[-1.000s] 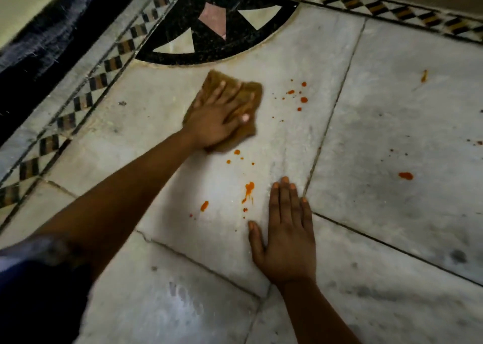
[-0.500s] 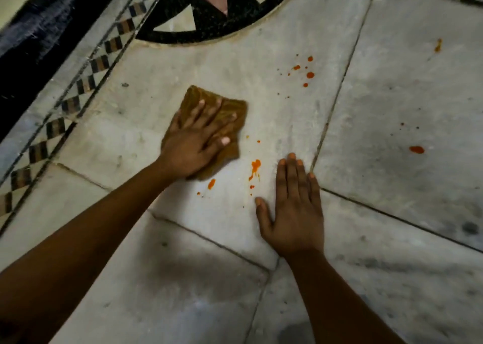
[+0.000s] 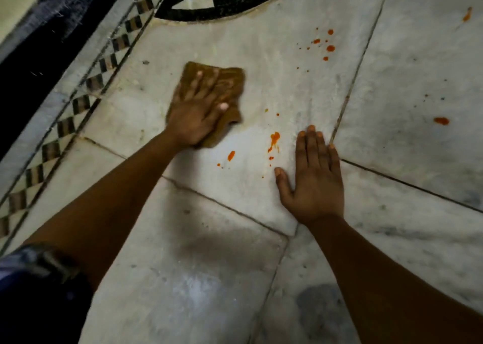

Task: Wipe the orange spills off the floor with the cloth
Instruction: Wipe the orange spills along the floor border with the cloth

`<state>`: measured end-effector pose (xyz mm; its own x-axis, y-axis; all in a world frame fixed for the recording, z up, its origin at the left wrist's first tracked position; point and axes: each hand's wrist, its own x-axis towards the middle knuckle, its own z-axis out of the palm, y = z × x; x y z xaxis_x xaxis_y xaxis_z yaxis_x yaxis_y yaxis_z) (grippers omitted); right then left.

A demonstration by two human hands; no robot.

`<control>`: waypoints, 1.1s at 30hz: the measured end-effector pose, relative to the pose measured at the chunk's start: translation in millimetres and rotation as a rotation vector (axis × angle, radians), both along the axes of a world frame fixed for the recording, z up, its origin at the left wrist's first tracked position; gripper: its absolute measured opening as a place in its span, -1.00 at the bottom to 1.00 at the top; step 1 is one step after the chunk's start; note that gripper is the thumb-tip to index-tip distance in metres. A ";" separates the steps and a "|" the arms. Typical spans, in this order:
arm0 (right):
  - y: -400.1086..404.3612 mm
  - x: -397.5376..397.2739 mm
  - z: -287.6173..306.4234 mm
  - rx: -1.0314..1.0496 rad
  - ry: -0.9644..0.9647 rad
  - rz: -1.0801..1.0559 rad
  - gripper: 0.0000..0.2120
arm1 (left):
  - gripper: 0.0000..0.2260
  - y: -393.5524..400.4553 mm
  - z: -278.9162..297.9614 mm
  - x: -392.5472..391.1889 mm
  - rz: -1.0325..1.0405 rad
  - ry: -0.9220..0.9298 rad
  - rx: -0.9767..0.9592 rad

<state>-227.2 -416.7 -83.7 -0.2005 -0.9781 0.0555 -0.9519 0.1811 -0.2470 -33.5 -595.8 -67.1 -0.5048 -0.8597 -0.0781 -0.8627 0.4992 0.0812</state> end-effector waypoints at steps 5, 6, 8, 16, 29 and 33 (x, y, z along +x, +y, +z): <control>0.4 -0.3 -3.0 -0.016 -0.033 0.001 -0.28 | -0.51 26.8 1.3 32.4 0.423 0.067 0.060; -0.4 -0.9 -3.1 -0.020 -0.035 0.003 -0.28 | -0.49 47.2 0.5 20.6 0.423 0.055 0.039; 0.6 -1.3 -3.8 -0.018 -0.035 0.004 -0.28 | -0.43 94.6 -1.8 -7.8 0.335 0.028 -0.006; 2.2 -1.9 -4.0 -0.021 -0.033 0.024 -0.26 | -0.48 33.6 1.1 -61.8 0.354 0.033 0.019; -2.4 -52.8 2.0 -0.008 -0.012 0.014 -0.17 | -0.39 114.4 7.8 -27.6 0.251 -0.040 0.003; -2.8 -62.7 -9.3 -0.031 0.004 -0.009 -0.25 | -0.52 32.1 1.4 -76.4 0.341 0.002 -0.033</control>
<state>-289.9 -419.5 -93.0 -0.2094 -0.9740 0.0866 -0.9511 0.1824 -0.2492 -110.0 -563.7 -65.6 -0.1878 -0.9811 -0.0466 -0.9803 0.1843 0.0716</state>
